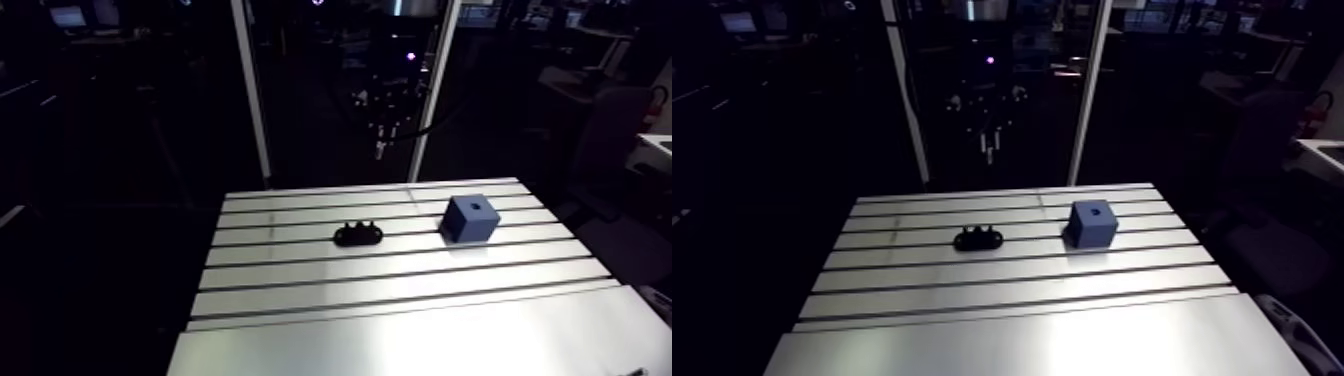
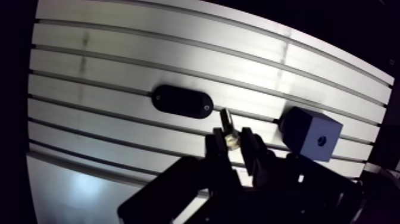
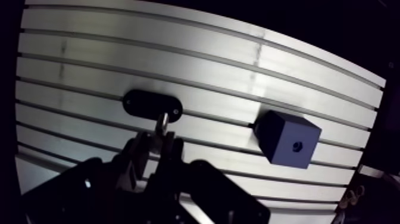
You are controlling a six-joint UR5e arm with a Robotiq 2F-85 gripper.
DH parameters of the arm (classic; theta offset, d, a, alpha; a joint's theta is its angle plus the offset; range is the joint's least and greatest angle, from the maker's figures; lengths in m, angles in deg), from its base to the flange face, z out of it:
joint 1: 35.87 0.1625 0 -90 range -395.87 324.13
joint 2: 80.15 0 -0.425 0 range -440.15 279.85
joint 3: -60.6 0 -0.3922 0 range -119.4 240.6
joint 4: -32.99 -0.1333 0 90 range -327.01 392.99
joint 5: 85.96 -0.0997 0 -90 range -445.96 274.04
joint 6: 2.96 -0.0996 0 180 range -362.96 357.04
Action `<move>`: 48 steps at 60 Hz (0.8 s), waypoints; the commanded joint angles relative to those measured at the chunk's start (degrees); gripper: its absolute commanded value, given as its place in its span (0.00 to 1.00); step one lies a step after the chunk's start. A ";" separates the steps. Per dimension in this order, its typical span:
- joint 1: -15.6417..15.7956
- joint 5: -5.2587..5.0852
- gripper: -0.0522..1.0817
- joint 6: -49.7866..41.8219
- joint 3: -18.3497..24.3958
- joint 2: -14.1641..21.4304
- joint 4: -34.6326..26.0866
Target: Pick up the M10 bolt and insert it into the hex recess until seated.
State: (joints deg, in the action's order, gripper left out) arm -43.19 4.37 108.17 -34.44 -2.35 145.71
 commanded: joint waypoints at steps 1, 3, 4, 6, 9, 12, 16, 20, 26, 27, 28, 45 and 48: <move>-10.94 7.35 0.81 33.79 14.86 -3.09 -20.84; -11.11 8.04 0.81 33.93 15.07 -3.20 -20.76; -11.11 8.04 0.81 33.93 15.07 -3.20 -20.76; -11.69 8.23 0.81 34.20 15.35 -3.30 -20.67; -12.12 8.17 0.81 34.29 15.36 -3.46 -20.66; -12.68 8.32 0.81 34.39 15.37 -3.88 -20.58; -12.81 8.41 0.81 34.62 15.76 -4.57 -20.57; -12.97 8.50 0.81 35.13 16.29 -5.42 -20.57; -13.89 8.35 0.81 35.60 17.40 -7.01 -20.57; -14.09 8.26 0.81 35.69 17.84 -7.38 -20.64; -14.12 8.25 0.81 35.71 18.20 -7.81 -20.65; -14.74 8.24 0.81 36.85 19.12 -9.79 -21.17; -14.74 8.17 0.81 36.85 19.37 -9.89 -21.18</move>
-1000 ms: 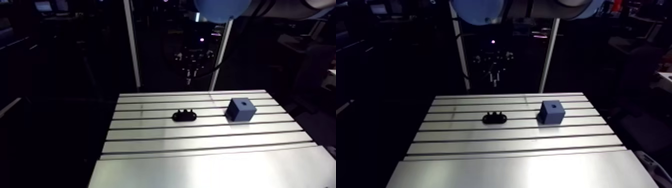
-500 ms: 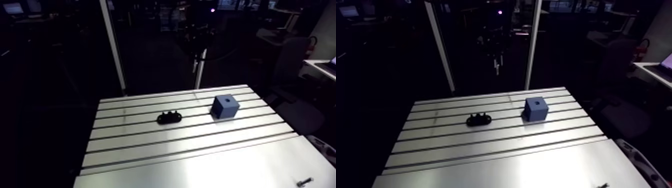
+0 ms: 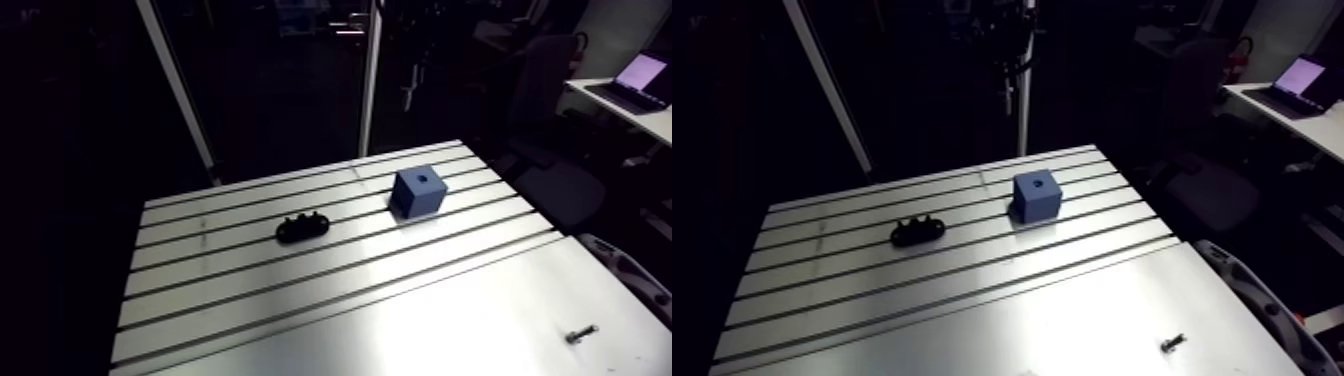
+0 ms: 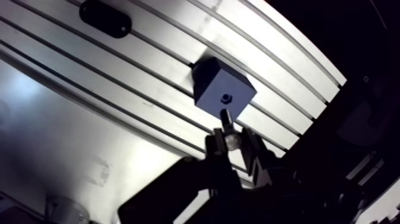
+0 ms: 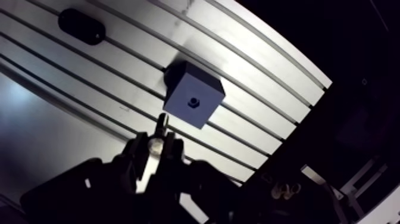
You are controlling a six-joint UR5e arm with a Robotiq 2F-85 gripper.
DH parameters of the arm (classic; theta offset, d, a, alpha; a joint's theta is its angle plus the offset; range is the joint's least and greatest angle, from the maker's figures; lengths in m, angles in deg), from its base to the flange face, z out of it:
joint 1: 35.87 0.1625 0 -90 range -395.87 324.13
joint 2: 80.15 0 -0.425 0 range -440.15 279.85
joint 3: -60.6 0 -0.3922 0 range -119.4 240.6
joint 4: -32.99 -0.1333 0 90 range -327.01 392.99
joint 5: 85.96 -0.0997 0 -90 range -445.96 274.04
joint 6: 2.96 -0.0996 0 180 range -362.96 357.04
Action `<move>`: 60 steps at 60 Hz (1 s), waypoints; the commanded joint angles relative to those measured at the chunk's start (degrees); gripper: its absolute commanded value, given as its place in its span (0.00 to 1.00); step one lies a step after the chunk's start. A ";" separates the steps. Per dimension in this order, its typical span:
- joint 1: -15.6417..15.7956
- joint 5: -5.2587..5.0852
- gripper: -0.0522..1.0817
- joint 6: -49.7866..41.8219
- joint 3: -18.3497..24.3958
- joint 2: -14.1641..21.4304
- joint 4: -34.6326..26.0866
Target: Pick up the M10 bolt and insert it into the hex recess until seated.
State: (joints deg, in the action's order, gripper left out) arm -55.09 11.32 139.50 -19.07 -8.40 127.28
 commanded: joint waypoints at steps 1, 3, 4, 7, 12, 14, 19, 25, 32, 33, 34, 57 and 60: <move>-2.85 1.14 0.81 5.52 4.26 -3.94 -2.90; -2.85 1.13 0.81 5.52 4.38 -3.95 -3.00; -2.85 1.05 0.81 5.52 4.39 -3.95 -3.01; -2.77 0.96 0.81 5.45 4.32 -3.95 -3.02; -2.43 0.77 0.81 5.36 3.48 -3.79 -2.93; -2.34 0.77 0.81 5.35 3.21 -3.63 -2.93; -2.39 0.77 0.81 5.43 2.90 -3.68 -2.91; -2.57 0.86 0.81 5.43 2.49 -3.69 -2.85; -2.66 1.28 0.81 5.44 1.63 -3.76 -2.33; -2.67 1.30 0.82 5.51 1.37 -3.77 -2.17; -2.67 1.30 0.82 5.52 1.10 -3.78 -2.07; -2.58 1.73 0.82 5.53 -4.77 -3.78 6.31; -2.58 1.66 0.82 5.52 -4.90 -3.78 6.53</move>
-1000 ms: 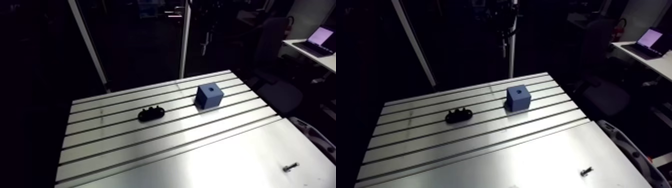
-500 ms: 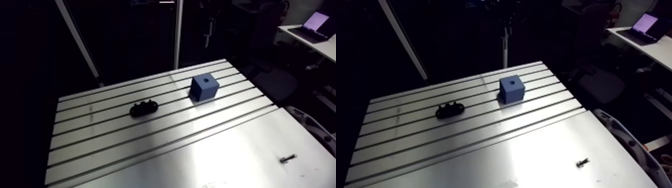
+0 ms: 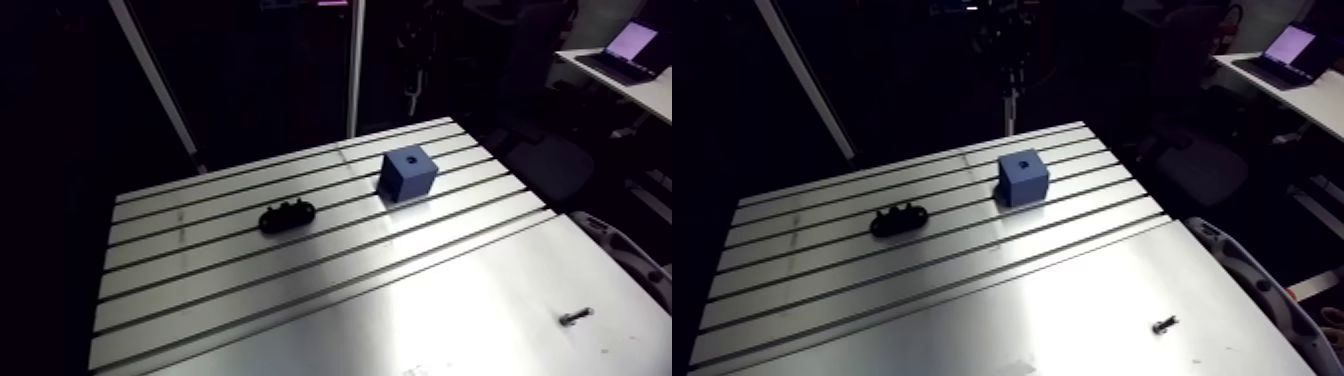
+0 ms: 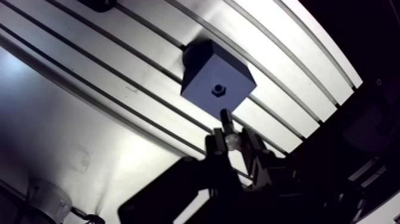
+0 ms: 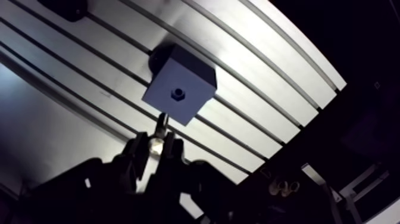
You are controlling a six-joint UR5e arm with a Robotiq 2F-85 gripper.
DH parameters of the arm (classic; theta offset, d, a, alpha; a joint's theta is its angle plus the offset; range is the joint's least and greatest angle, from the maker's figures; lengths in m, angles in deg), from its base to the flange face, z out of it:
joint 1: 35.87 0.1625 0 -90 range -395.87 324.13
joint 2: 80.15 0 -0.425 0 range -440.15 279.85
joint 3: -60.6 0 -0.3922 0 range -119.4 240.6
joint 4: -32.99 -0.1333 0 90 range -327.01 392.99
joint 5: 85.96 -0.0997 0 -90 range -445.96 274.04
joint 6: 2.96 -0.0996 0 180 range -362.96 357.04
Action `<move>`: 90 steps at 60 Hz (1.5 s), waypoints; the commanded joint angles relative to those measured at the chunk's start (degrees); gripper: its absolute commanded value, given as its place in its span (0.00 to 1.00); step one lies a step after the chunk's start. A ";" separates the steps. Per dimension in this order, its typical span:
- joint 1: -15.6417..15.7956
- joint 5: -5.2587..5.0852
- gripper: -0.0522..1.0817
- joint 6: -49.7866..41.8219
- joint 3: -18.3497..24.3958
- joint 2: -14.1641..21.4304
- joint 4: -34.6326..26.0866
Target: Pick up the M10 bolt and insert it into the hex recess until seated.
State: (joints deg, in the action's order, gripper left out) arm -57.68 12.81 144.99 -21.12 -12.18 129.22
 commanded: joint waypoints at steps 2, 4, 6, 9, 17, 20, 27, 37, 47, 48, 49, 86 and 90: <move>0.01 0.24 0.82 0.03 -2.94 0.01 4.62; 0.01 0.25 0.82 0.03 -3.03 0.01 4.62; -0.07 0.25 0.82 0.03 -2.97 -0.06 4.63; -0.08 0.32 0.82 -0.06 -3.03 -0.15 4.70; -0.08 0.17 0.82 -0.06 -3.05 -0.33 4.71; -0.15 0.16 0.83 -0.06 -3.05 -0.49 4.79; -0.40 -0.09 0.83 0.02 -3.13 -0.69 4.80; -1.00 -0.19 0.83 0.03 -3.05 -1.12 4.80; -2.07 -0.19 0.83 -0.06 -3.21 -1.92 5.45; -2.17 -0.19 0.83 0.01 -3.22 -2.00 5.87; -2.19 -0.27 0.83 0.02 -3.30 -2.01 6.23; -2.45 -0.19 0.83 1.08 -4.71 -2.71 6.75; -2.45 -0.19 0.84 1.17 -5.04 -2.71 6.74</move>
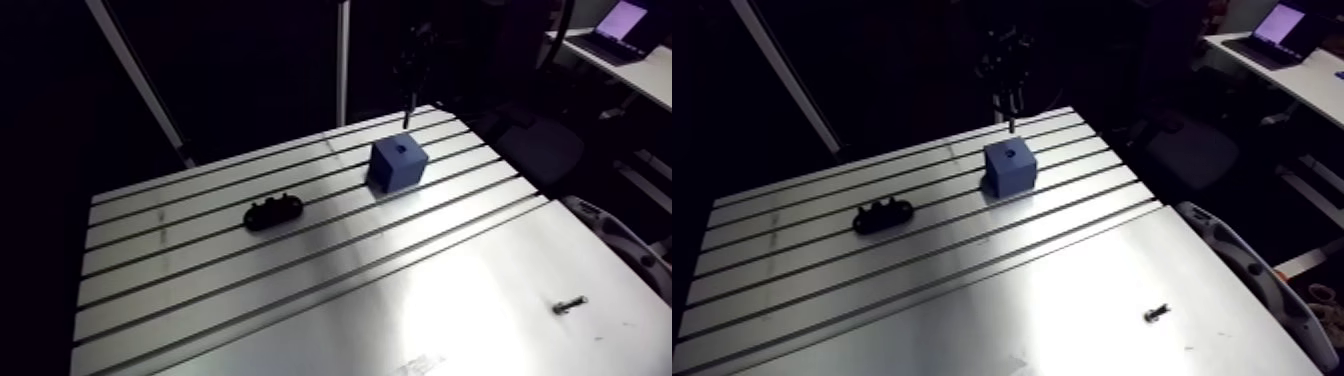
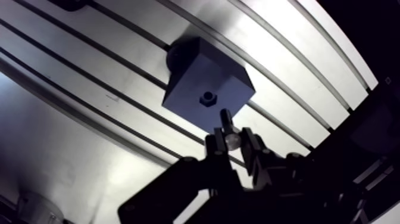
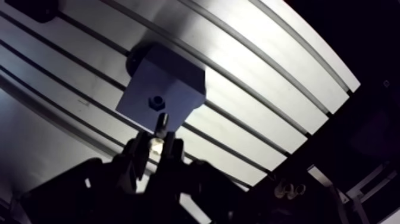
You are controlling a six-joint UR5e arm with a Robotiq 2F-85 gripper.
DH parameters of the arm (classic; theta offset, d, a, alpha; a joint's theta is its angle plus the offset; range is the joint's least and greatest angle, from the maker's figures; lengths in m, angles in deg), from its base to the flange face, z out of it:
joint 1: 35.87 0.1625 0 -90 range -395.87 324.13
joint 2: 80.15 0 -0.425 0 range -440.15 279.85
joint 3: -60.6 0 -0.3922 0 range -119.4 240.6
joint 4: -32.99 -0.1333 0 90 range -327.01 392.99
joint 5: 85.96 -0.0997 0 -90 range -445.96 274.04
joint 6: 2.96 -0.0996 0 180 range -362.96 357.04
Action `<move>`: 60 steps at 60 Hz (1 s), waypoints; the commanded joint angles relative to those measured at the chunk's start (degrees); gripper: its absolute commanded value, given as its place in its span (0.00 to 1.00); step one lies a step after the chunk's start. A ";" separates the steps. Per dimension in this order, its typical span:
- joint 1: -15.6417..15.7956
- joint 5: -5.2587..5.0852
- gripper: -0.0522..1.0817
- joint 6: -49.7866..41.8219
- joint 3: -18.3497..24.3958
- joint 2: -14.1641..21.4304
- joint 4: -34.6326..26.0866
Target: Pick up the M10 bolt and insert it into the hex recess until seated.
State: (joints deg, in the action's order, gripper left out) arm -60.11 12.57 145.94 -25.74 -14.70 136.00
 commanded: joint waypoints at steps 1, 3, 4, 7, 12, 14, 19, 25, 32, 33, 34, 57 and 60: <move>-0.02 0.05 0.84 0.23 -0.42 -0.20 -0.05; -0.02 0.05 0.84 0.23 -0.52 -0.20 0.03; -0.02 0.05 0.84 0.23 -0.69 -0.20 0.04; -0.02 0.05 0.84 0.23 -0.71 -0.20 0.04; 0.05 0.05 0.84 0.14 -0.88 -0.20 -0.03; 0.06 0.05 0.84 0.14 -0.89 -0.12 0.03; 0.06 0.05 0.84 0.14 -1.14 -0.11 0.04; 0.06 0.05 0.84 0.05 -1.40 -0.11 0.03; 0.06 0.05 0.84 -0.20 -1.83 -0.02 0.04; 0.06 0.05 0.84 -0.20 -1.83 -0.02 0.04; 0.06 0.05 0.84 -0.21 -2.00 -0.02 0.04; 0.33 -0.04 0.84 -0.48 -2.74 0.15 0.85; 0.33 -0.12 0.84 -0.32 -2.90 0.07 1.81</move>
State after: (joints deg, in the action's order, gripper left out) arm -59.86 12.55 145.51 -28.25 -14.60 136.25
